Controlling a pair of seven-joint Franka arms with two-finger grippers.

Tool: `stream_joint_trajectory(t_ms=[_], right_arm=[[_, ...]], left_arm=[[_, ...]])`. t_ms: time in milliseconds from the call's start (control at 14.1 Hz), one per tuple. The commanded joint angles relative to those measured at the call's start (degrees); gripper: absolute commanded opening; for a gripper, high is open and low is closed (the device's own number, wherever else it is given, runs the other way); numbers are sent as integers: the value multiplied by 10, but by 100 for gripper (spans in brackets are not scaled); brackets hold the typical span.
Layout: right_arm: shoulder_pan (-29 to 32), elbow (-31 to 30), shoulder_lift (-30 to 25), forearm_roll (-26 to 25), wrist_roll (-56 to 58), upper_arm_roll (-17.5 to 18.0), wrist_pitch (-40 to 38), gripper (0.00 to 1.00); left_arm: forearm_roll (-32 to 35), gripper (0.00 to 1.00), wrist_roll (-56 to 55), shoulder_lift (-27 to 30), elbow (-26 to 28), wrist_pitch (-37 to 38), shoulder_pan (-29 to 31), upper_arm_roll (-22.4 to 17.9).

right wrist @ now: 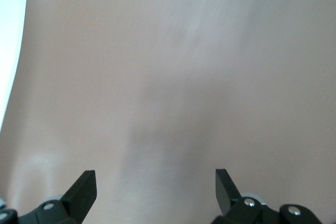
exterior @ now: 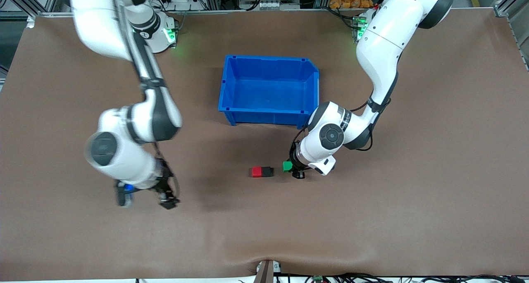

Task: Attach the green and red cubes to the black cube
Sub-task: 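Release the red cube and withdraw the right gripper while the left gripper lowers green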

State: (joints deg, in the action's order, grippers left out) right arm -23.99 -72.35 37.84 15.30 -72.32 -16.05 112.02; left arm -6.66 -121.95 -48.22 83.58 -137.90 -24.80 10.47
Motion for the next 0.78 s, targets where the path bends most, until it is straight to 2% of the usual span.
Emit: stream_joint_trajectory(t_ms=[0, 354, 566, 708], right_arm=[[50, -17, -60, -11, 135, 11, -107, 100], [132, -18, -147, -24, 338, 9, -276, 100], [156, -32, -210, -100, 484, 5, -319, 100], [158, -70, -271, -135, 558, 5, -321, 100]], left_arm=[[-4, 0, 13, -11, -30, -2, -15, -11], [2, 0, 13, -10, -42, 0, -16, -19], [2, 0, 11, -14, -54, -2, -16, -19], [2, 0, 10, -29, -70, -1, -27, -22]])
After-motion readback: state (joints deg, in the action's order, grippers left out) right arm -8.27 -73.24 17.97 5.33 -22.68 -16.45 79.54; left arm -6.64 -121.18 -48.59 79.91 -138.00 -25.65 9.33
